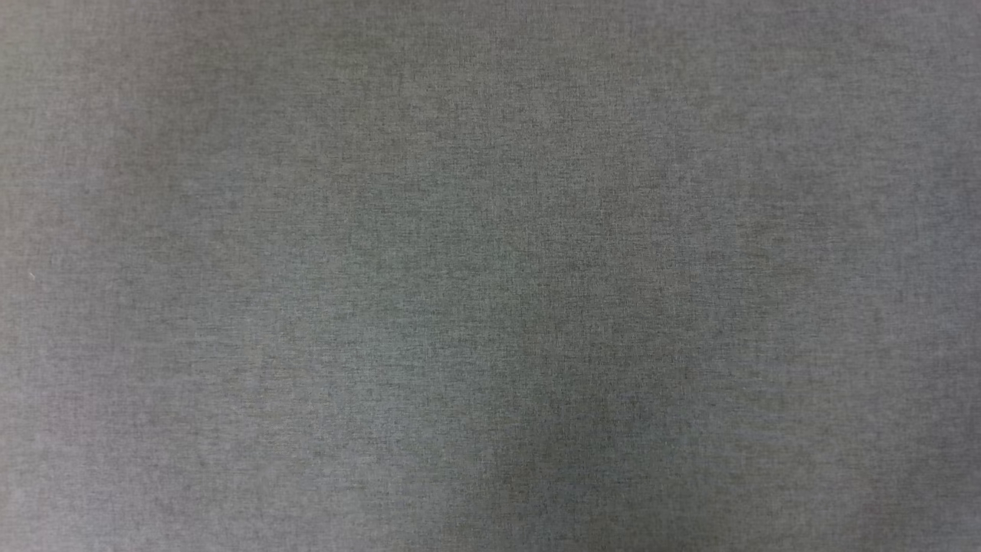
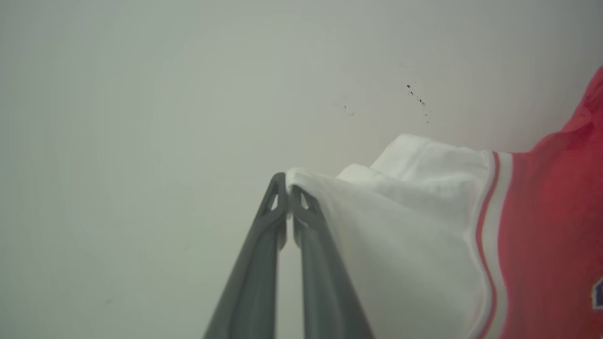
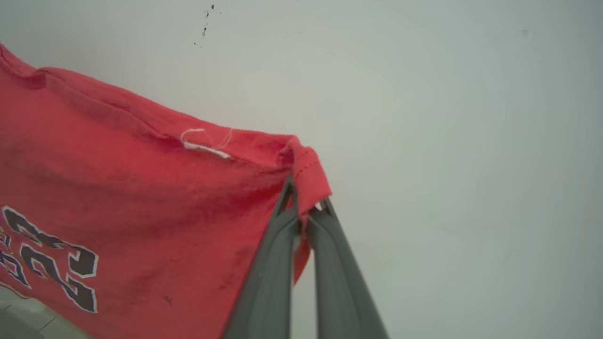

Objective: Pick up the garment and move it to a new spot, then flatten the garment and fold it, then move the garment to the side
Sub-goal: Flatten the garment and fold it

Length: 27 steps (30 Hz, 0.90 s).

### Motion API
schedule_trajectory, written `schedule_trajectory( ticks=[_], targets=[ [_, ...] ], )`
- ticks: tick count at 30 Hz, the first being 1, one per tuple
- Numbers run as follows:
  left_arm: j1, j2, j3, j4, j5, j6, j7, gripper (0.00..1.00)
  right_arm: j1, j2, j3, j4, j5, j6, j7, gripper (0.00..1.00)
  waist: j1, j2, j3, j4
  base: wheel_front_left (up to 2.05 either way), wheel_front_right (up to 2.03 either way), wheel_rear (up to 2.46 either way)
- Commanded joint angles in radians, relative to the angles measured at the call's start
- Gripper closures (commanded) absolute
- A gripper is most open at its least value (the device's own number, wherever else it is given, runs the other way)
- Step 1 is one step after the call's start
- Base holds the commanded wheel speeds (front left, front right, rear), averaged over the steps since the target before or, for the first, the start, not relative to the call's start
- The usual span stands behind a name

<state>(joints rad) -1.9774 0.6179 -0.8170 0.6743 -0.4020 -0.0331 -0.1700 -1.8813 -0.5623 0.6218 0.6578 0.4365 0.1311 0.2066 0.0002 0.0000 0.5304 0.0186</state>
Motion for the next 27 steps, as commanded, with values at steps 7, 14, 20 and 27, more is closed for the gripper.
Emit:
schedule_trajectory(
  ticks=[7, 14, 20, 27],
  targets=[
    [0.031, -0.034, -0.007, 0.113, -0.021, -0.019, -0.049, 1.00, -0.007, 0.030, 0.113, 0.103, 0.055, -0.001, -0.077, 1.00, -0.0002, 0.0000, 0.026, 0.004, 0.00, 0.00, 0.00],
    [0.144, -0.063, -0.033, 0.186, -0.045, -0.047, -0.083, 1.00, 0.112, 0.044, 0.240, 0.159, 0.157, -0.001, -0.136, 1.00, -0.0002, 0.0000, 0.037, 0.007, 0.00, 0.00, 0.00],
    [0.330, -0.084, -0.026, 0.164, -0.077, -0.054, -0.096, 1.00, 0.272, 0.037, 0.346, 0.161, 0.225, -0.001, -0.203, 1.00, -0.0002, 0.0000, 0.005, 0.011, 0.00, 0.00, 0.00],
    [0.677, -0.040, 0.011, -0.020, -0.099, -0.025, -0.096, 1.00, 0.481, 0.013, 0.434, 0.118, 0.317, -0.001, -0.271, 1.00, -0.0002, 0.0000, -0.080, 0.010, 0.00, 0.00, 0.00]
  ],
)
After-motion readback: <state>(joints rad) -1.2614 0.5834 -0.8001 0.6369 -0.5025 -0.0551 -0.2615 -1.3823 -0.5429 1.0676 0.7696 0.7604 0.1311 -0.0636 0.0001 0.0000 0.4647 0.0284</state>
